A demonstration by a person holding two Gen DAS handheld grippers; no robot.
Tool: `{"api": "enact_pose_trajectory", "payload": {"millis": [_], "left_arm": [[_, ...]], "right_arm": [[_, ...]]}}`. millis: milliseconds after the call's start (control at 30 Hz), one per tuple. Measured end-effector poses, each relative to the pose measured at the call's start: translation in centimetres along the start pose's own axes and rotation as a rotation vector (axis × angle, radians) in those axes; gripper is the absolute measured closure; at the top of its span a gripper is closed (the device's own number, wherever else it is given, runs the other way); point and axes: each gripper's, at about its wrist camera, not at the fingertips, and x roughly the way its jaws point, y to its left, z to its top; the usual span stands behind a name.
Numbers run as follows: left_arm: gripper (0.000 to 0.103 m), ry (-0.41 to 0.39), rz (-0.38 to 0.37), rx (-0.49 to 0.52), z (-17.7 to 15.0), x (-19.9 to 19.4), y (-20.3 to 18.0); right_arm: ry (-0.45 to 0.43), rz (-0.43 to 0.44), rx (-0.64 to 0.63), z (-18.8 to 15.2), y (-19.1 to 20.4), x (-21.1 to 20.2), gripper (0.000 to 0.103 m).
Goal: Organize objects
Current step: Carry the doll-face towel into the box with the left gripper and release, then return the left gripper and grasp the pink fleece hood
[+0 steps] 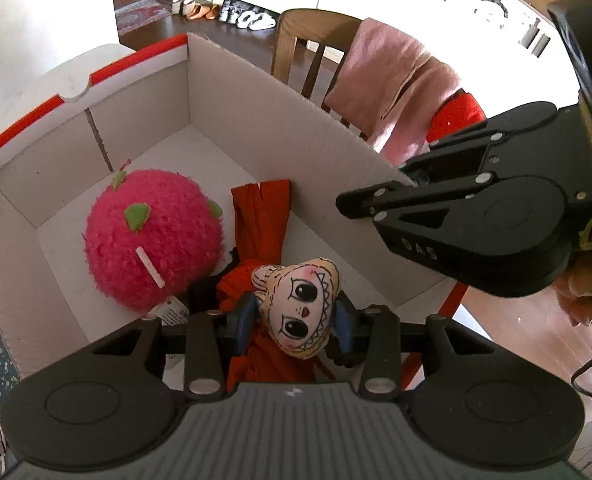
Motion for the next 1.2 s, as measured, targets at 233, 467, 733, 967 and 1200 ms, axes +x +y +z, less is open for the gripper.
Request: {"api": "enact_pose_trajectory", "payload": {"millis": [233,467,733,967,1200], "left_arm": [[0.046,0.013,-0.025,-0.044,-0.6,0.1,0.7],[0.033,-0.024,-0.046,-0.075,-0.9,-0.8,1.1],[0.033,-0.071,-0.040,-0.077,-1.3,-2.1,0.8],[0.033,-0.142,-0.028,-0.103,-1.9,-4.9,1.3],[0.033,-0.224,-0.020,-0.178,-3.1,-8.5,3.0]], "right_arm": [[0.000,0.001,0.001,0.0,0.1,0.0,0.100],[0.000,0.000,-0.001,0.0,0.2,0.0,0.100],[0.000,0.001,0.001,0.0,0.1,0.0,0.100],[0.000,0.001,0.000,0.0,0.1,0.0,0.100],[0.001,0.001,-0.001,-0.1,0.0,0.1,0.100]]}}
